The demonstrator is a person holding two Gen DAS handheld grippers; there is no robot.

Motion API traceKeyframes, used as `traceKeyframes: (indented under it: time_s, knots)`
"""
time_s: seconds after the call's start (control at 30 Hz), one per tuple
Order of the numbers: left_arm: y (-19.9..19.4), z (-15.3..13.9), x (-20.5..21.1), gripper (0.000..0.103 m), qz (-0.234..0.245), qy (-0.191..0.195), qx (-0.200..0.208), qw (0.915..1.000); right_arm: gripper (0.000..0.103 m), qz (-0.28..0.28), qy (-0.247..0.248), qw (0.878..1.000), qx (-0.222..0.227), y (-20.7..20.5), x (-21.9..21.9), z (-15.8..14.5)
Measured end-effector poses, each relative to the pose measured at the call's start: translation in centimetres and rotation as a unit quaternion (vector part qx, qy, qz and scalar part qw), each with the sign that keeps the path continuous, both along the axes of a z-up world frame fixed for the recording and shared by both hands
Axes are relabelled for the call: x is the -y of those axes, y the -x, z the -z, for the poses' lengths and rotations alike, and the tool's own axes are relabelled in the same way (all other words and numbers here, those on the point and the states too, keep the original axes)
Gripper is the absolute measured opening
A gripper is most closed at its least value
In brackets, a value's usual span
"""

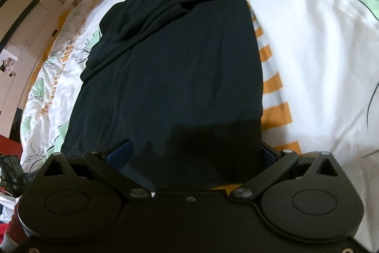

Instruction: Fold large clothes

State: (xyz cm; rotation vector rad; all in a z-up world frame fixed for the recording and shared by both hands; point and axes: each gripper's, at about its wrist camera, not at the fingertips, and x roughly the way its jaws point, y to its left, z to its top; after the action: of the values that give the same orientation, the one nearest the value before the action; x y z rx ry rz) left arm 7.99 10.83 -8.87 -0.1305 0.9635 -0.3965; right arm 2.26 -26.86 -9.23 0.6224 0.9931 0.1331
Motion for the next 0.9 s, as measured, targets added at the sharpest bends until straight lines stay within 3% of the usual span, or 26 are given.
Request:
traceKeyframes:
  time_s: [0.1,0.17,0.27,0.33,0.37,0.4,0.5,0.6,0.67,0.9]
  knots:
    - [0.1,0.0,0.0,0.096,-0.003,0.001,0.005,1.0,0.103,0.002,-0.002,1.0,-0.001,-0.1,0.1,0.2]
    - [0.5,-0.2,-0.1,0.074,-0.012,-0.001,0.015,0.9998,0.103,0.004,-0.007,1.0,0.001,-0.2,0.2,0.4]
    - [0.6,-0.5,-0.7,0.052,-0.029,0.012,0.023,0.9993,0.101,0.005,-0.013,1.0,0.006,-0.2,0.2,0.3]
    - [0.7,-0.6,-1.0,0.039,-0.034,0.023,0.027,0.9988,0.085,0.01,-0.012,1.0,0.006,0.0,0.3,0.4]
    - [0.8,-0.7,-1.0,0.029,-0.033,0.028,0.03,0.9986,0.071,0.014,-0.016,1.0,0.003,0.0,0.4,0.5]
    - [0.9,-0.9,-1.0,0.025,-0.032,0.031,0.036,0.9983,0.059,0.021,-0.019,1.0,-0.001,0.1,0.6,0.7]
    - [1.0,-1.4,-0.9,0.012,-0.037,0.037,0.05,0.9974,0.038,0.038,-0.032,0.999,-0.009,0.4,1.3,1.0]
    - [1.0,-1.9,-1.8,0.012,-0.05,0.067,0.057,0.9949,0.024,0.046,-0.045,0.998,0.009,0.8,1.5,0.4]
    - [1.0,-2.4,-2.4,0.012,-0.061,0.096,0.06,0.9918,0.02,0.051,-0.061,0.996,0.034,1.2,1.8,-0.2]
    - [0.0,-4.6,-2.6,0.012,-0.087,0.16,0.065,0.9811,0.017,0.061,-0.114,0.985,0.112,1.5,2.6,-2.2]
